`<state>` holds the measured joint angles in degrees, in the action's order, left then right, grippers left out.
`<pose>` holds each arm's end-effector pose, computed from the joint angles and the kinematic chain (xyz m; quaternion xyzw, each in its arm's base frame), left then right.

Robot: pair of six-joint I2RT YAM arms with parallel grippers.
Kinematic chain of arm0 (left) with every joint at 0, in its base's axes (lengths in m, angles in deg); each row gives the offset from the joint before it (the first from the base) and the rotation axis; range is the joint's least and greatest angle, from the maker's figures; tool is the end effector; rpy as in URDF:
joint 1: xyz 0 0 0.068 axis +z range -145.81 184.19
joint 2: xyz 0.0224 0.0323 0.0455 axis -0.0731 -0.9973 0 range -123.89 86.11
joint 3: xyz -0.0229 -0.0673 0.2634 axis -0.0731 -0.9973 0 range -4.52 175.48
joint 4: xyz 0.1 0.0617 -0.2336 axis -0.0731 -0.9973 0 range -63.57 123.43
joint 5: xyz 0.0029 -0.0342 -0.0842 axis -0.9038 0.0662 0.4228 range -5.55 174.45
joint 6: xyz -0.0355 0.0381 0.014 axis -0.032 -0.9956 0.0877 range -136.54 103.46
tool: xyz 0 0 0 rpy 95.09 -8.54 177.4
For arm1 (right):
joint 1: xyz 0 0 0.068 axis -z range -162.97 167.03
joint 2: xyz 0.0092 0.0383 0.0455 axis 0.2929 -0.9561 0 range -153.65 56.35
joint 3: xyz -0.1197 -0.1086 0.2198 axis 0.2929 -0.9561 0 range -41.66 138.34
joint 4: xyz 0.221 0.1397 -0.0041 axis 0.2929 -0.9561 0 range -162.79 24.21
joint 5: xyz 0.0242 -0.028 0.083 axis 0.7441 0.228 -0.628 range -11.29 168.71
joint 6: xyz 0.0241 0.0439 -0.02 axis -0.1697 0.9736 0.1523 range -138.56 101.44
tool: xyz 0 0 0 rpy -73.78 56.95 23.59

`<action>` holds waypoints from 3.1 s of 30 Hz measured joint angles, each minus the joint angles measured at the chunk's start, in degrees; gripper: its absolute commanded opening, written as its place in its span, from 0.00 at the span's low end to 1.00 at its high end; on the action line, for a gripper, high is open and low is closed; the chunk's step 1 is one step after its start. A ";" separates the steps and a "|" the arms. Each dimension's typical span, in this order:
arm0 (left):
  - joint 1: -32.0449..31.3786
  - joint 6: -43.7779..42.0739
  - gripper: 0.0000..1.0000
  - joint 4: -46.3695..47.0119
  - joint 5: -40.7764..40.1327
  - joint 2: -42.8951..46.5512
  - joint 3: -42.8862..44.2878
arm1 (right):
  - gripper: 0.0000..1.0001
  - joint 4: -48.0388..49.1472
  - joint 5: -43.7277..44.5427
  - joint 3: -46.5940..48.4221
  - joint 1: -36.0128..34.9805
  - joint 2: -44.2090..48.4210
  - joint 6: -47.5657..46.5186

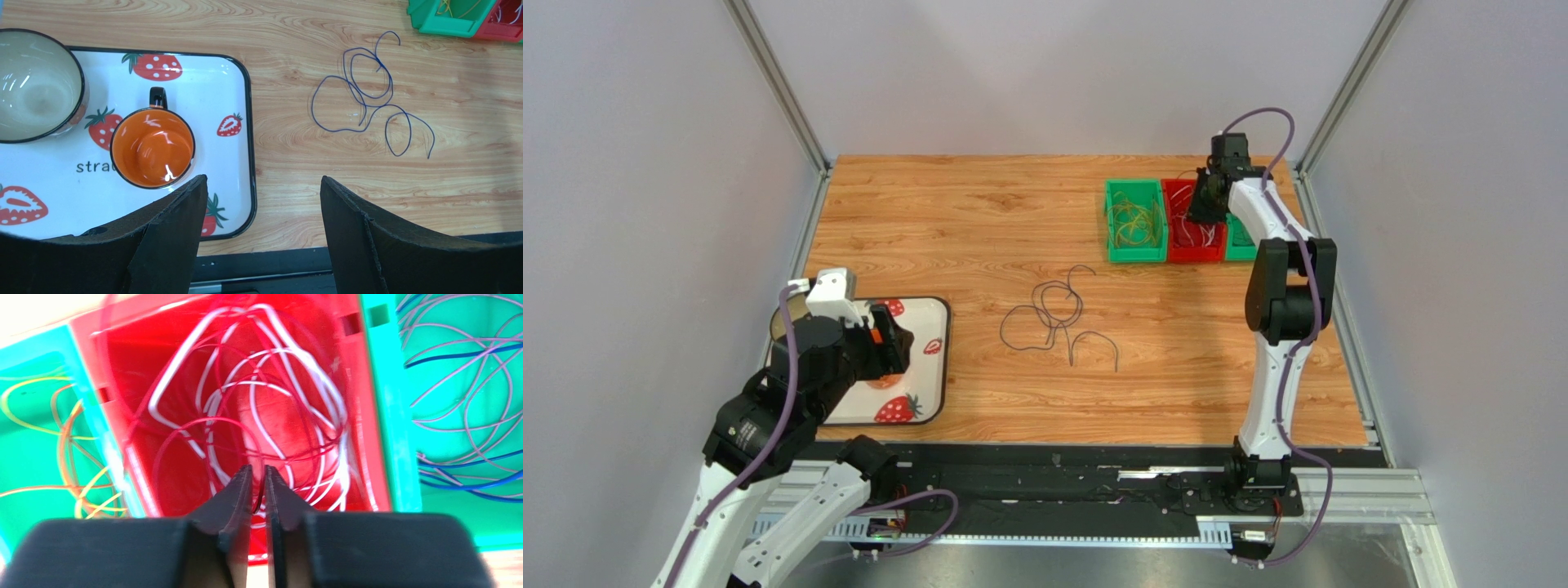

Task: Untangle the cables
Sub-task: Place the cable in the bin.

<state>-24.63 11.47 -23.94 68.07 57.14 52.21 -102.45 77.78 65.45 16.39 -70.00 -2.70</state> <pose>0.0678 -0.0259 0.3551 -0.0656 0.8559 -0.1287 0.4965 0.4890 0.0062 0.2113 0.1242 0.9479 0.0498 0.2890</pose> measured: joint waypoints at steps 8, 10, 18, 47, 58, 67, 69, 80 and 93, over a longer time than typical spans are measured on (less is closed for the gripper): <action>0.00 0.00 0.76 0.04 0.00 1.29 0.00 | 0.36 -3.93 0.96 2.56 -0.85 0.11 -0.07; 0.00 0.00 0.76 0.04 0.00 1.55 0.00 | 0.36 -4.79 1.49 2.56 -0.83 0.22 -0.09; 0.00 -0.02 0.76 0.22 0.02 2.14 -0.13 | 0.40 -8.31 2.67 3.02 -0.79 3.21 -0.31; 0.00 0.00 0.76 0.26 -0.04 3.04 -0.35 | 0.00 -8.92 13.27 11.98 -0.44 1.25 -0.74; 1.05 -0.02 0.76 0.26 0.02 1.81 -0.35 | 0.23 -6.71 15.02 16.85 2.82 -4.52 1.05; 2.19 -0.17 0.76 0.42 0.66 1.14 -0.35 | 0.24 -4.92 12.63 17.00 4.15 -4.94 1.49; 2.36 -0.24 0.76 0.48 0.81 1.11 -0.35 | 0.24 -4.31 11.85 17.00 4.09 -4.94 1.49; 2.60 -0.26 0.76 0.63 0.87 1.05 -0.35 | 0.22 -1.90 8.35 15.52 3.96 -5.33 1.92; 2.69 -0.28 0.76 0.63 0.94 1.05 -0.35 | 0.14 1.03 6.40 13.31 3.82 -6.27 2.36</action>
<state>-21.94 11.18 -23.30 69.01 58.18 51.86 -101.43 84.19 78.77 20.21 -76.27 -0.34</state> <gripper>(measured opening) 0.759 0.179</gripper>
